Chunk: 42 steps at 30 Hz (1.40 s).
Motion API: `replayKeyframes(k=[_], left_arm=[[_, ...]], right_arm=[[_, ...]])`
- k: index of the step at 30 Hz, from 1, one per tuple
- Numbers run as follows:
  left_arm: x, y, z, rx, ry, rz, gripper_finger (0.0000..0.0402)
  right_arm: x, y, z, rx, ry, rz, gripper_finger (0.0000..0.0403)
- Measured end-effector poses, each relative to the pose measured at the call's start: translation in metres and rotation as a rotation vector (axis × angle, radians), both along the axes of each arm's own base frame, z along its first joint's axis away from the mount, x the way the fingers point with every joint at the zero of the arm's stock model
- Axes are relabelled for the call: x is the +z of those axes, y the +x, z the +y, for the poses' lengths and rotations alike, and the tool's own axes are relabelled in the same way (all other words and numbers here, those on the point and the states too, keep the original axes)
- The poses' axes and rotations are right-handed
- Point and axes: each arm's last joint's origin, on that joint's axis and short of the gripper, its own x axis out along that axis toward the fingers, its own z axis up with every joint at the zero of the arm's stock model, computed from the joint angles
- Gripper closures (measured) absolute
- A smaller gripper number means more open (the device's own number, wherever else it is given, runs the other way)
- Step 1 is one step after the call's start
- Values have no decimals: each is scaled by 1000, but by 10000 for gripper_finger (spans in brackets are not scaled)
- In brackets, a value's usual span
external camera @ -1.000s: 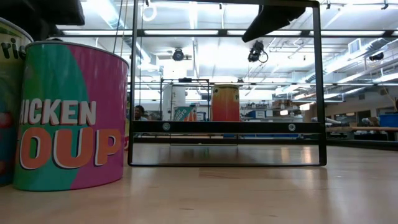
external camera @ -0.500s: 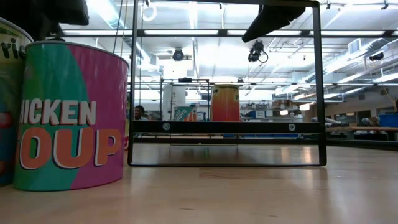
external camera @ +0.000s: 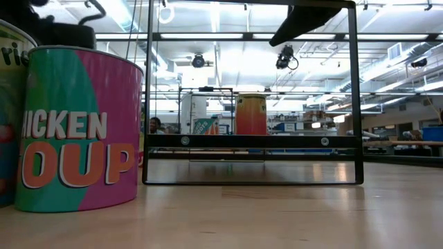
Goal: Pick and place cans onto a shelf
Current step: Put the large canned tomatoes on the shelf
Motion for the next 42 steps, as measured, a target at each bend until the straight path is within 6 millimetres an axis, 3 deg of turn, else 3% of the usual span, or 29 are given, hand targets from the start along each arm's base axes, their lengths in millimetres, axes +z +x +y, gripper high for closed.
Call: replayKeyframes(k=[8, 23, 31, 42], left_arm=[[-9, 21, 1, -102, 68, -92, 70], [-25, 52, 4, -109, 109, -168, 49], [-27, 58, 11, -83, 111, -180, 52], [-24, 62, 11, -94, 134, -226, 89]], right_arm=[[0, 1, 1, 13, 13, -4, 30], [0, 1, 1, 13, 16, -6, 30], [1, 1, 1, 14, 18, -12, 30], [1, 1, 1, 14, 18, -14, 30]])
